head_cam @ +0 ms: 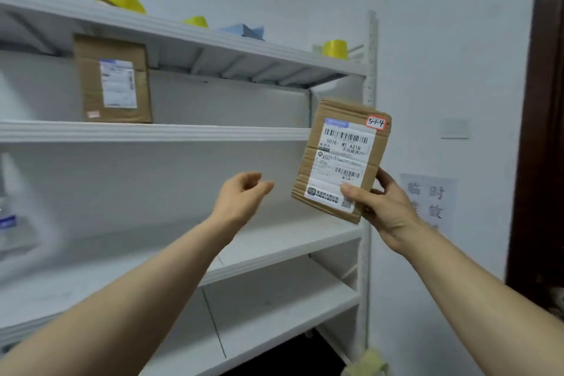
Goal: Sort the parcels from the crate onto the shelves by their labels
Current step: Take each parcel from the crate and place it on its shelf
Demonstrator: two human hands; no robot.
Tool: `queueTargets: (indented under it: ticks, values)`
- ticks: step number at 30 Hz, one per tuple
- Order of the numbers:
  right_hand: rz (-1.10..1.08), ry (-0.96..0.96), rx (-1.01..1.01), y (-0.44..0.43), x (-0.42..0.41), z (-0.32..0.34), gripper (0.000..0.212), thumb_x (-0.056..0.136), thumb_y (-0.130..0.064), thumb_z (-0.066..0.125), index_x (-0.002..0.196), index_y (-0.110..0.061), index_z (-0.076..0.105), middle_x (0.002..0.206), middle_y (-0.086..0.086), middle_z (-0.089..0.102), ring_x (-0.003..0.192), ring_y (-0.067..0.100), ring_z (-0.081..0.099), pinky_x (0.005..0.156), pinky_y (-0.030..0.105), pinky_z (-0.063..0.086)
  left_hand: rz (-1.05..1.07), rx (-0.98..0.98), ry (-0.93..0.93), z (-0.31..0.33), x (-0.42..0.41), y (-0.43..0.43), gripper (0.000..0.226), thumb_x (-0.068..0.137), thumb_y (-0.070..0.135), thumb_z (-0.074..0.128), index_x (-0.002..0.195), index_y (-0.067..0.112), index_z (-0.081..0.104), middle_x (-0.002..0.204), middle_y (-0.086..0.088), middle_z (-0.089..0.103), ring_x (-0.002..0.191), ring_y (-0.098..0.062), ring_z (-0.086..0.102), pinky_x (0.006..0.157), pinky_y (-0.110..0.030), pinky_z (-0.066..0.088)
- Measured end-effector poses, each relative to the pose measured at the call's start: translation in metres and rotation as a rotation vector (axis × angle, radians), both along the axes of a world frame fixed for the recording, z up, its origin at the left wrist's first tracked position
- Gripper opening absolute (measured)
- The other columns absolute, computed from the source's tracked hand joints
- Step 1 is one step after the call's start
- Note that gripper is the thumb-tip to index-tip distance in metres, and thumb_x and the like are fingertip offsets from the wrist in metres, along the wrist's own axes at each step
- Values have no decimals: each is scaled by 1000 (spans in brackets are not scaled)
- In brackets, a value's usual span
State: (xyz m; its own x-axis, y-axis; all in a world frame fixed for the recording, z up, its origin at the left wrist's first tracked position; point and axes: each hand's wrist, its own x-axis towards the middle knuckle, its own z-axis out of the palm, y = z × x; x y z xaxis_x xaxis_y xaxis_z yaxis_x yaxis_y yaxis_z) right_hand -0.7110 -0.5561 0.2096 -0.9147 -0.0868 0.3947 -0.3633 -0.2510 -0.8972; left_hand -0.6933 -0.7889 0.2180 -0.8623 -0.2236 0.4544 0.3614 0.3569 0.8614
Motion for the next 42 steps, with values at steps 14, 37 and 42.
queueTargets:
  ticks: [14,37,42]
  values:
    - [276,171,59,-235,-201,100,67,60,0,81,122,-10,56,107,7,71,99,26,68,94,46,51,622,-157,134,78,-83,-230,42,86,19,60,129,14,57,120,-6,62,106,-22,59,97,-38,48]
    - [539,255,260,-397,-378,179,50,77,-11,75,120,-19,49,97,-1,65,75,12,64,53,22,47,1147,-150,96,125,-183,-370,52,89,20,56,138,6,45,136,-13,53,120,-31,51,104,-39,40]
    - [529,238,367,-417,-387,183,31,80,-18,73,109,-14,63,89,4,71,75,17,67,56,26,48,1232,-232,-25,132,-201,-390,56,89,27,52,141,13,39,132,-12,55,128,-31,43,117,-46,12]
